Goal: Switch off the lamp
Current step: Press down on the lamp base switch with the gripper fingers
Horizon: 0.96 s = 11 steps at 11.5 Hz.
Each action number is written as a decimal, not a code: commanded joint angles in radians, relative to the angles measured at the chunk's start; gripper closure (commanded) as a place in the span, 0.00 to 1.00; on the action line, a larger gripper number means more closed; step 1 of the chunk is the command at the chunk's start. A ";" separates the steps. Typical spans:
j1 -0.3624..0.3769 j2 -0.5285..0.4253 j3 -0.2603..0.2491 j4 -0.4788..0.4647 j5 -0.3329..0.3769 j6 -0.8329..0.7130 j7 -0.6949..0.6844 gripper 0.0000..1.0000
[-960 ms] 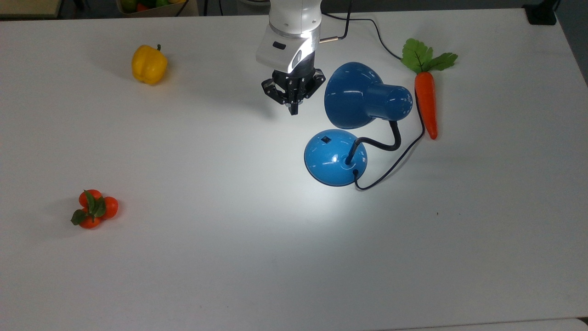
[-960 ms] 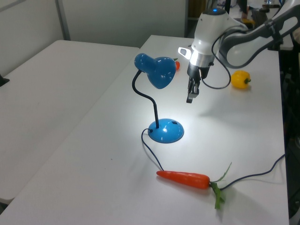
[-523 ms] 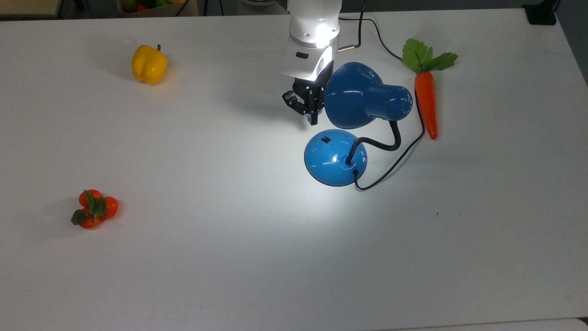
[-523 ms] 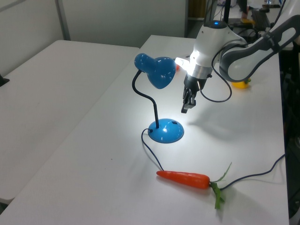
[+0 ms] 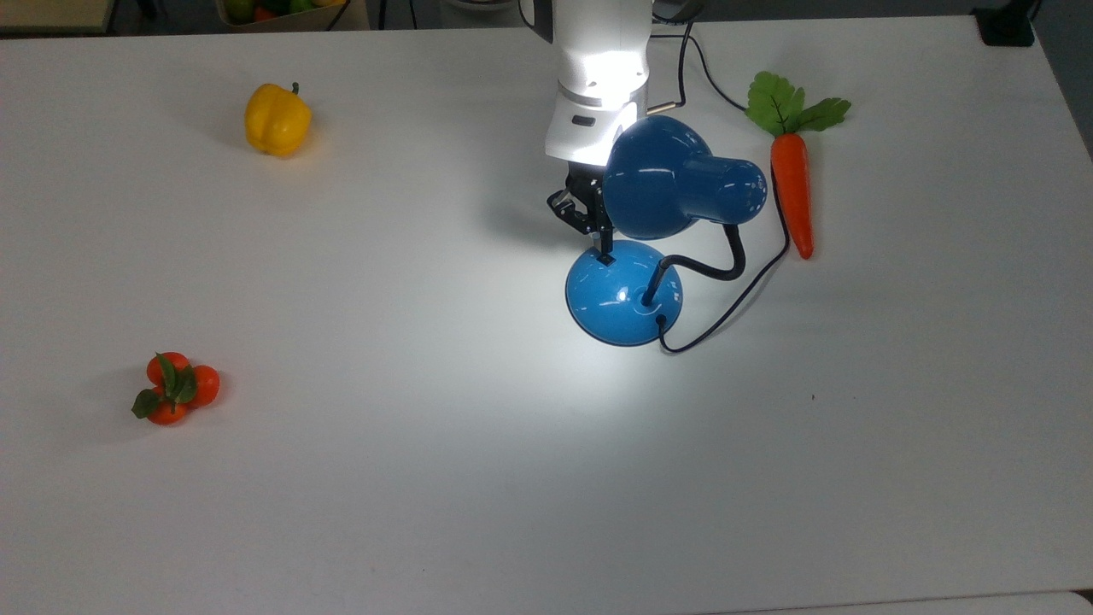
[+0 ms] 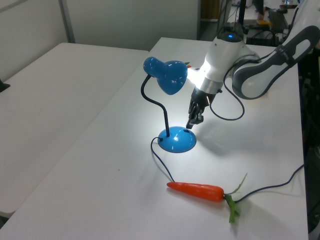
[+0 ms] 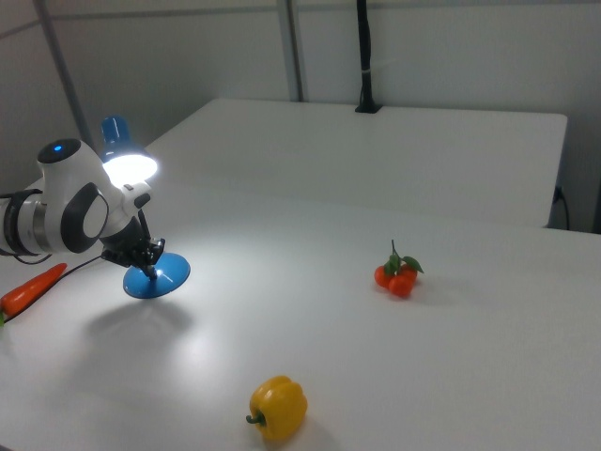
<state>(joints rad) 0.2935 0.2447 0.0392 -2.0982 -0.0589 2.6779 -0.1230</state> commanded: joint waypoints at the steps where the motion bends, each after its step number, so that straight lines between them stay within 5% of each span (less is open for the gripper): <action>1: 0.004 0.022 -0.001 0.010 0.007 0.033 -0.015 1.00; 8: -0.005 0.041 -0.001 0.001 0.008 0.025 -0.009 1.00; 11: -0.024 0.025 -0.002 0.009 0.008 -0.120 0.020 1.00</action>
<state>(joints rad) 0.2855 0.2653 0.0391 -2.0950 -0.0588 2.6566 -0.1219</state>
